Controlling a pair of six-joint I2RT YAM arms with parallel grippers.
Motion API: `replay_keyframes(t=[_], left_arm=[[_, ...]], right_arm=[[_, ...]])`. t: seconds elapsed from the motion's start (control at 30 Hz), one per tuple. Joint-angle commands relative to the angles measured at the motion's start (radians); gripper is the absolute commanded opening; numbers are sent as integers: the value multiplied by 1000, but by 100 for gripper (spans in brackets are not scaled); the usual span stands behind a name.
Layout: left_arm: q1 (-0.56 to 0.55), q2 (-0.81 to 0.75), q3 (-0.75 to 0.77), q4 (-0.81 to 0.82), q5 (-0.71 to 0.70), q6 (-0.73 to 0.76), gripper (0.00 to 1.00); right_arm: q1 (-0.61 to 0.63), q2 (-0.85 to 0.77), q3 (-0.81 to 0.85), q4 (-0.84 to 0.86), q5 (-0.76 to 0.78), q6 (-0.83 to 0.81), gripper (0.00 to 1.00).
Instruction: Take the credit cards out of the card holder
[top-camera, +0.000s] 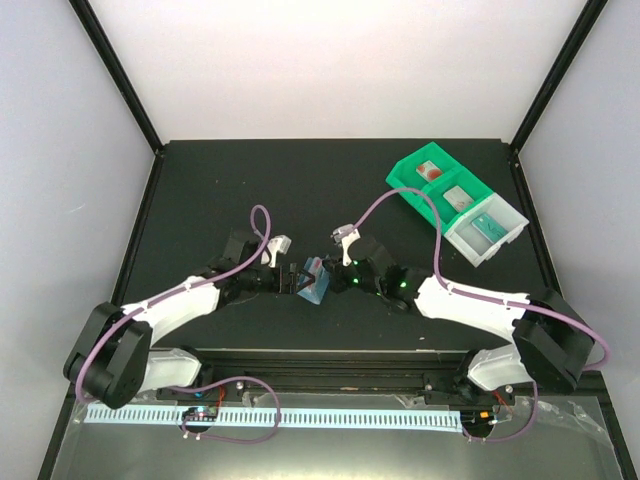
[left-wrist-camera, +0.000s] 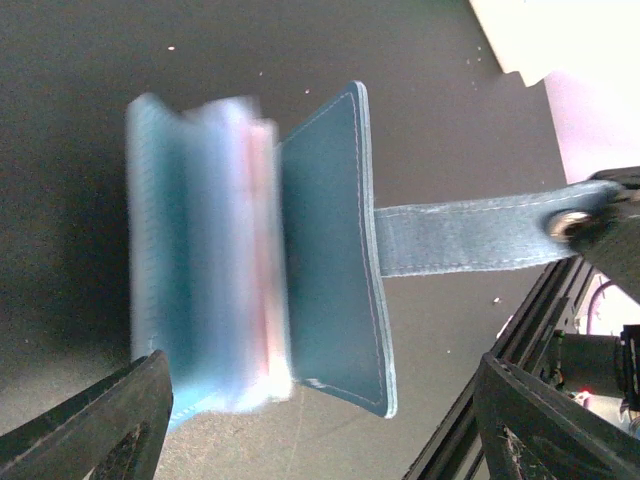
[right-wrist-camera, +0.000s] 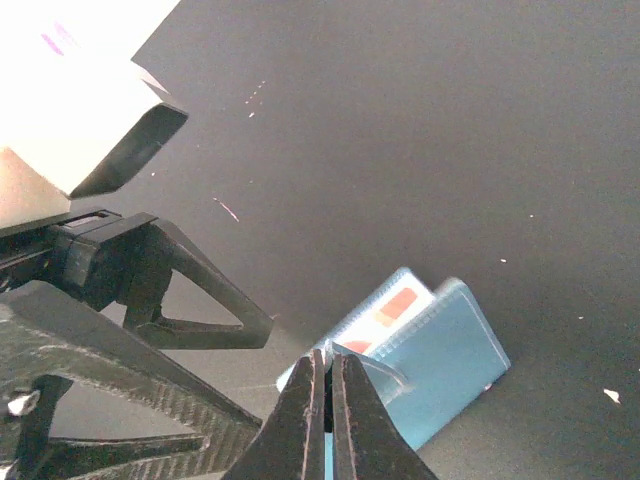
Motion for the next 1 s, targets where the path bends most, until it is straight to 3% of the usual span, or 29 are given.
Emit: replay_keyframes(t=[0.0, 0.47, 0.6, 0.97], left_arm=[[3, 56, 35, 26, -6, 45, 83], [3, 76, 3, -9, -165, 50, 75], [2, 88, 9, -11, -160, 54, 73], [1, 149, 12, 57, -87, 26, 69]], right_arm=[[-8, 12, -5, 25, -14, 1, 1], [-40, -64, -200, -83, 150, 112, 1], [-49, -47, -245, -82, 234, 146, 1], [-74, -37, -279, -96, 262, 213, 1]])
